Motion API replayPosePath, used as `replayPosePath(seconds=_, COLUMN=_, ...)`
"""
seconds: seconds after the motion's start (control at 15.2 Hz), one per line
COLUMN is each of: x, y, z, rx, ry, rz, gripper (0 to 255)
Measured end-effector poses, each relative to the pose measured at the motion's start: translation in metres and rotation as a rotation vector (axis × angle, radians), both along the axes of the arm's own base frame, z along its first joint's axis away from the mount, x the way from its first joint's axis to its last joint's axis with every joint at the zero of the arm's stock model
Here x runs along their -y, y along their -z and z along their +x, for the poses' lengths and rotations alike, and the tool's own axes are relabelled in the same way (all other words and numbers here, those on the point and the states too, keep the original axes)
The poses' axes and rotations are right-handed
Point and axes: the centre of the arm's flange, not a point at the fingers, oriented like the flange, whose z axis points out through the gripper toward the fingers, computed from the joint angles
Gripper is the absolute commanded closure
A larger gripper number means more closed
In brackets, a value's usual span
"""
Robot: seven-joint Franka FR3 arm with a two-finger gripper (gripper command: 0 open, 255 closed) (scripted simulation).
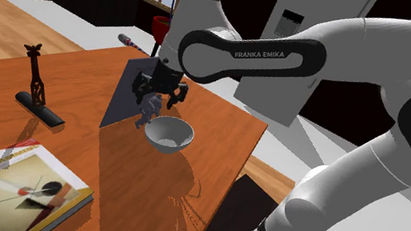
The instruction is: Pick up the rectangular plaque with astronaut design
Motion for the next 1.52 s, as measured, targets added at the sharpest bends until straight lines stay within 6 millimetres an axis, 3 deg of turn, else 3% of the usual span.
replayPosePath(seconds=0.73, x=0.0, y=0.0, z=0.001, rx=0.001, ry=0.0, rz=0.0, gripper=255)
replayPosePath(seconds=1.52, x=-0.001, y=-0.06, z=-0.001, rx=0.001, ry=0.0, rz=0.001, gripper=255)
